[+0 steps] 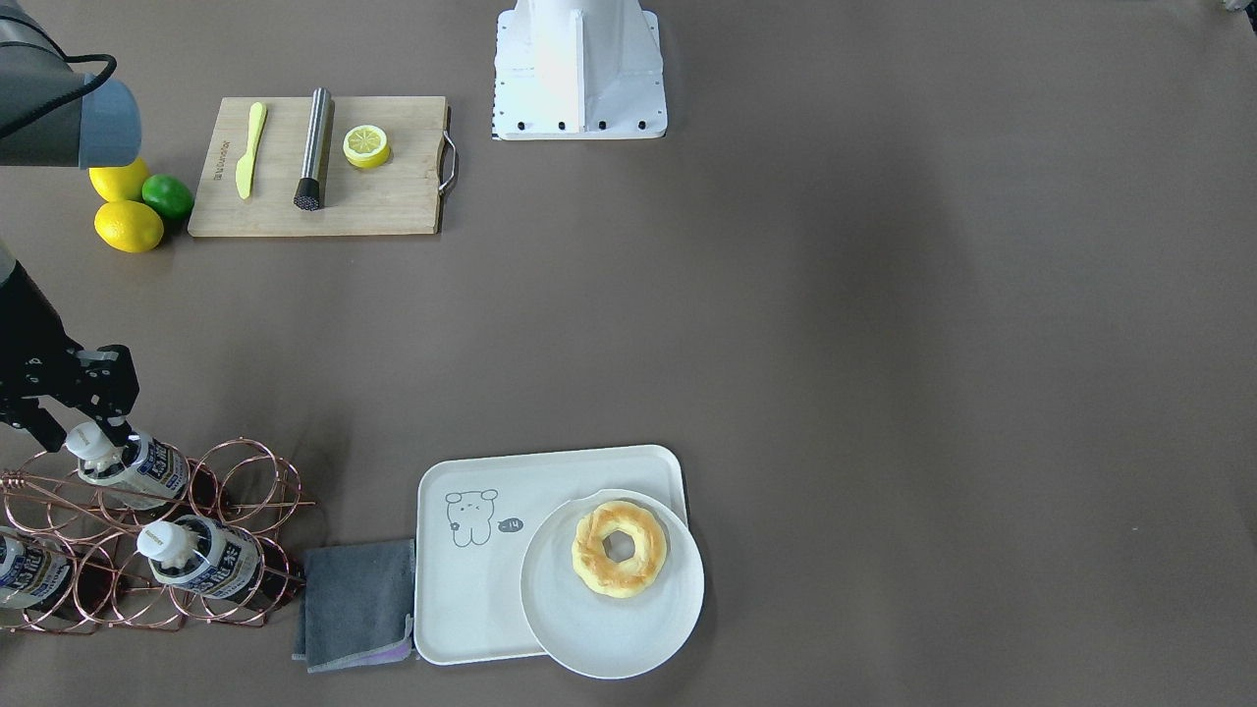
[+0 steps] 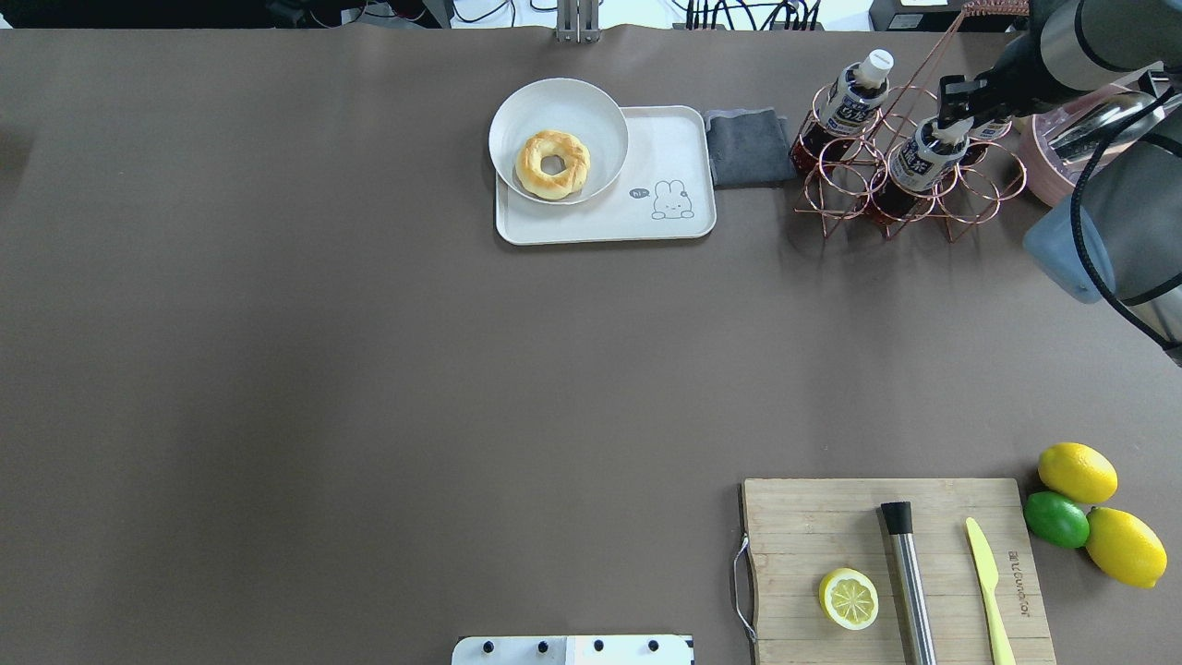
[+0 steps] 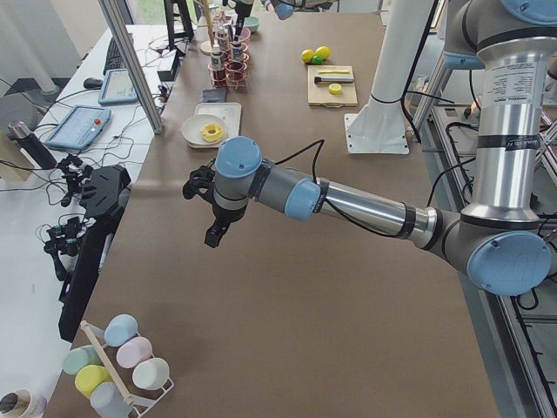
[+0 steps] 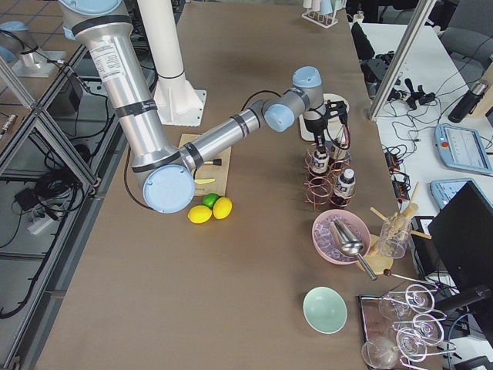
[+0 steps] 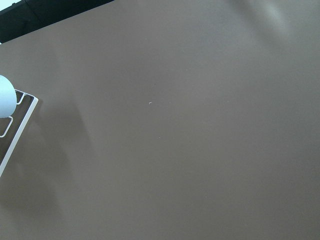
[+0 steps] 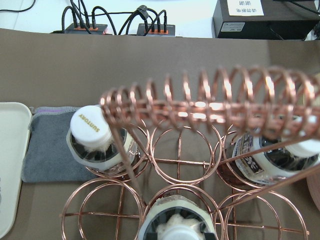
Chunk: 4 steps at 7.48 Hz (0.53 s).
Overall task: Place tea on tray
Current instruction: 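Grasp the dark tea bottle cap and lift it out of the rack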
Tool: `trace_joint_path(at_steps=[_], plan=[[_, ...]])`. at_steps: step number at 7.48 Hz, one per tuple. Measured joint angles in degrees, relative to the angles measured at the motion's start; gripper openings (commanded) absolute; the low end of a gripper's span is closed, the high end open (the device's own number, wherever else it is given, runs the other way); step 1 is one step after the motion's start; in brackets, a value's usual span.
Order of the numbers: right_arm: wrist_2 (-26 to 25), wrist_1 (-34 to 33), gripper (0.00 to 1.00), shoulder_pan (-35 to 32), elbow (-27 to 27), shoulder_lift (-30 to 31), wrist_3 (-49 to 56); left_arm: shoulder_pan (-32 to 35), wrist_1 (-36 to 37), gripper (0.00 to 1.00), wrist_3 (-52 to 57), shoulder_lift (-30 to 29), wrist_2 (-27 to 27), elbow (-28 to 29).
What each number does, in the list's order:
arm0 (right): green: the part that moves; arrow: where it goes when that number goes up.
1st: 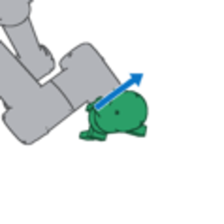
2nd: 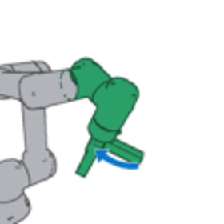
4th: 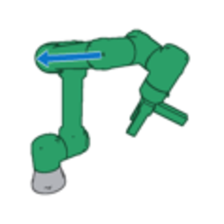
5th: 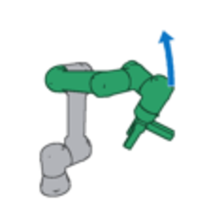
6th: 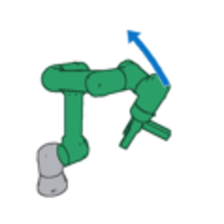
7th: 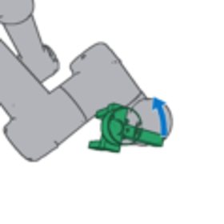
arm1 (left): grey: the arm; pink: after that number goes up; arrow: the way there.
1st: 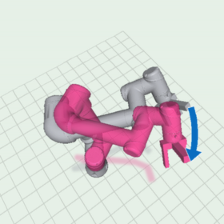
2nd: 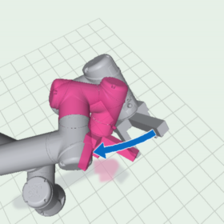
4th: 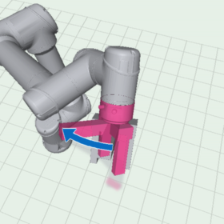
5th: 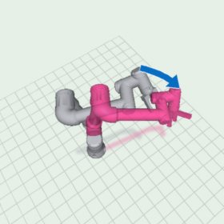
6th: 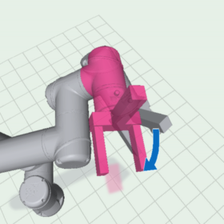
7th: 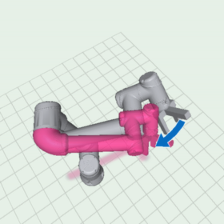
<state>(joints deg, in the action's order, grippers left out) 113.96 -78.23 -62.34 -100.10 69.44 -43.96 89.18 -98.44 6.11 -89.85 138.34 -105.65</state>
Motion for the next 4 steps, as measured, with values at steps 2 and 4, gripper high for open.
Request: trace_joint_path(at_steps=[2, 4], plan=[[1.3, -0.5, 0.00, -1.5, -0.1, -0.8, 0.0, -0.1, 0.0, 0.97, 0.0, 0.0, 0.0, 0.0], [6.0, -0.7, 0.00, -5.6, -0.6, -1.1, 1.0, -0.3, 0.0, 0.97, 0.0, 0.0, 0.0, 0.1]])
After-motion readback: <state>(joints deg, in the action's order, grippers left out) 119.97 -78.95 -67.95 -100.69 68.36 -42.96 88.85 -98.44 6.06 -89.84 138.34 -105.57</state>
